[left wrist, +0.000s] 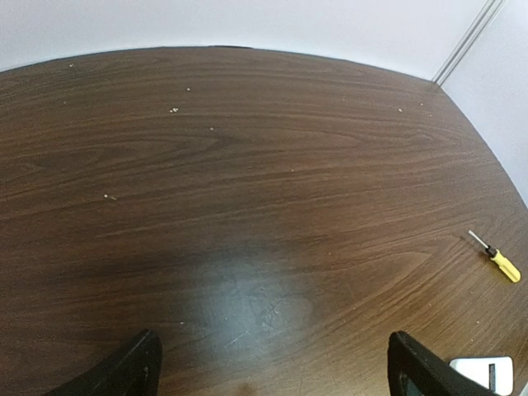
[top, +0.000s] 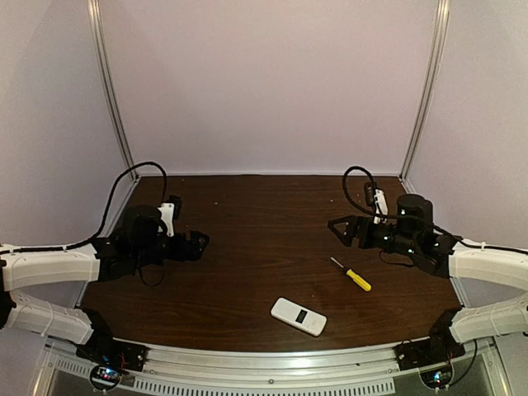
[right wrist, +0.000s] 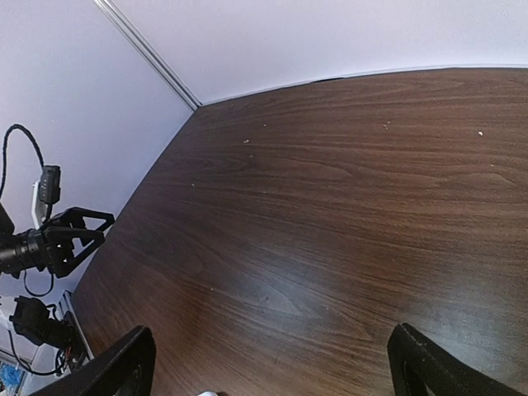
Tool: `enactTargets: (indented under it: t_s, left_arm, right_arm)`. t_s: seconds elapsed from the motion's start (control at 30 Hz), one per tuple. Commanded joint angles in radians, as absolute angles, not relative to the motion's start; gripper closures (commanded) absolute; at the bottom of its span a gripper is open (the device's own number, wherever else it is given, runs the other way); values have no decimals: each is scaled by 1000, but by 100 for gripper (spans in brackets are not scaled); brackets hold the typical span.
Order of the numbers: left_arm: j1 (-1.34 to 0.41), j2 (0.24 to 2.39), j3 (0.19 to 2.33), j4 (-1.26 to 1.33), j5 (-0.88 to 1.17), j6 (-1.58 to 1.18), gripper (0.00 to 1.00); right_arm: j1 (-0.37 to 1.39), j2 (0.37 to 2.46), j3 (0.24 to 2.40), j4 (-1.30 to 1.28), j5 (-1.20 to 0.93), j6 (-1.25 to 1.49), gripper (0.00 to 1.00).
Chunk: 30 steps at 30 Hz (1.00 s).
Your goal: Unload the batteries from the remote control
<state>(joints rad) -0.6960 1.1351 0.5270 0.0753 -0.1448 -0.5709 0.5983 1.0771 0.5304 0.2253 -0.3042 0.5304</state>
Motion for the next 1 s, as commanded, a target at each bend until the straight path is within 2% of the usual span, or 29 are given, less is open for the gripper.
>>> enactTargets:
  t_s: [0.0, 0.1, 0.5, 0.8, 0.97]
  left_arm:
    - [-710, 1131, 502, 146, -161, -629, 3]
    - [-734, 1154, 514, 148, -167, -625, 3]
    - [-805, 1302, 617, 84, -175, -599, 3]
    - [-807, 1296, 615, 103, -111, -583, 3]
    - [-819, 1276, 608, 102, -115, -583, 3]
  right_arm:
    - [609, 1035, 533, 101, -232, 539, 0]
    - [624, 1033, 543, 20, -211, 531, 0]
    - [812, 1036, 615, -382, 174, 577, 0]
    - [898, 1079, 577, -410, 257, 637, 0]
    - [994, 1158, 572, -313, 170, 603, 0]
